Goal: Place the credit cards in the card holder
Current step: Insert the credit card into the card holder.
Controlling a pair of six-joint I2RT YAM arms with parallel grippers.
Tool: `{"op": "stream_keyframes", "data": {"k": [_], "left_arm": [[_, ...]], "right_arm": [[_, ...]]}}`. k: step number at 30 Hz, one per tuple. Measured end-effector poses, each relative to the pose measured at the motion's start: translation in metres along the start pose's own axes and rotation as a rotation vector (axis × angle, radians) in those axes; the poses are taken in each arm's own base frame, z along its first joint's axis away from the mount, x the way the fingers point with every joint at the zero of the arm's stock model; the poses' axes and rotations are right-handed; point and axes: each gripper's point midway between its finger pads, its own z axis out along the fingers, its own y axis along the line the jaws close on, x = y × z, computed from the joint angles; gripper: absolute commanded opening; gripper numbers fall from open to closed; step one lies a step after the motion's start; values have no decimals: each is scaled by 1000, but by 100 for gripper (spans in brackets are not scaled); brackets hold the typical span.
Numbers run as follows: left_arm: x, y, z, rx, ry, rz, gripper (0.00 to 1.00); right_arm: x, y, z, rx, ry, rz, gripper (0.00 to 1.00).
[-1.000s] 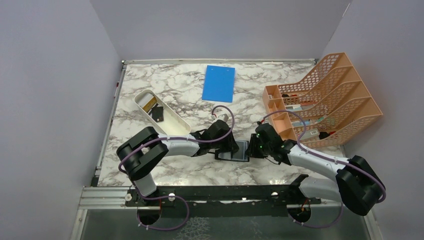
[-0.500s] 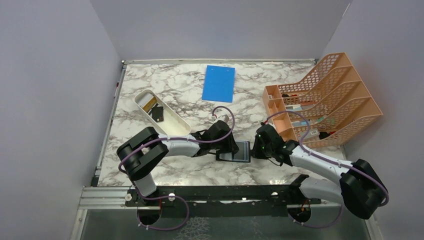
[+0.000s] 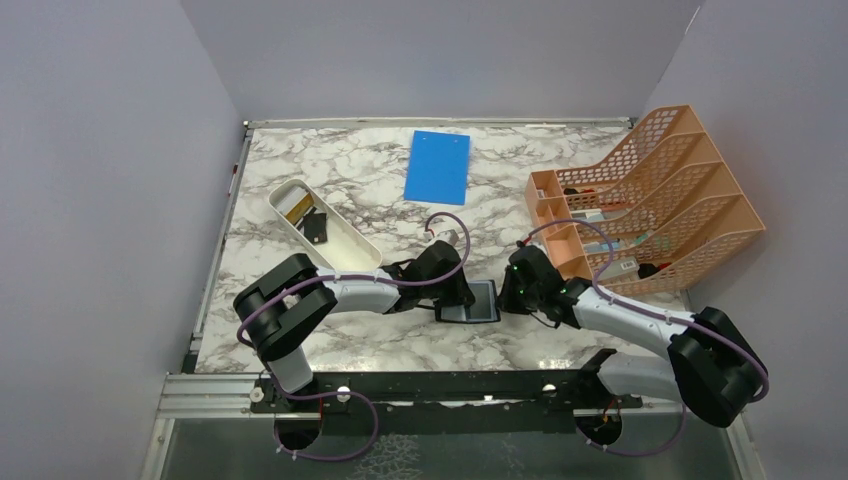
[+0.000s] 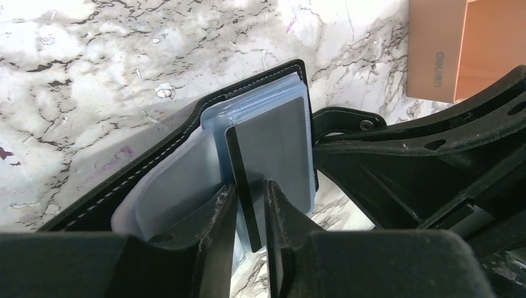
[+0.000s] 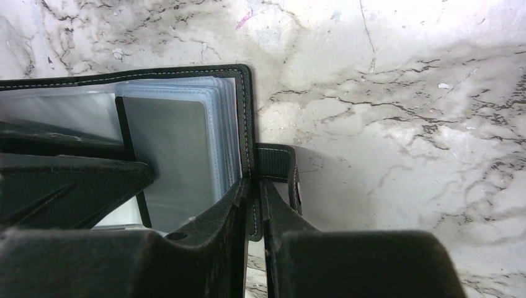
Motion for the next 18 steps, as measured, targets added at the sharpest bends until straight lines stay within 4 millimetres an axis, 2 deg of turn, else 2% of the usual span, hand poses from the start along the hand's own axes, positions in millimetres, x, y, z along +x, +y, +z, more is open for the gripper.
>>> {"op": "stream_keyframes", "data": {"k": [7, 11, 15, 18], "left_arm": [[0, -4, -1, -2, 6, 16, 38], [-2, -5, -4, -7, 9, 35, 42], [-9, -10, -18, -10, -2, 67, 44], [-22, -14, -32, -11, -38, 90, 46]], "right_arm": [[-1, 1, 0, 2, -1, -1, 21], [-3, -4, -8, 26, -3, -8, 25], [-20, 4, -24, 12, -61, -11, 29], [-36, 8, -33, 15, -110, -20, 31]]}}
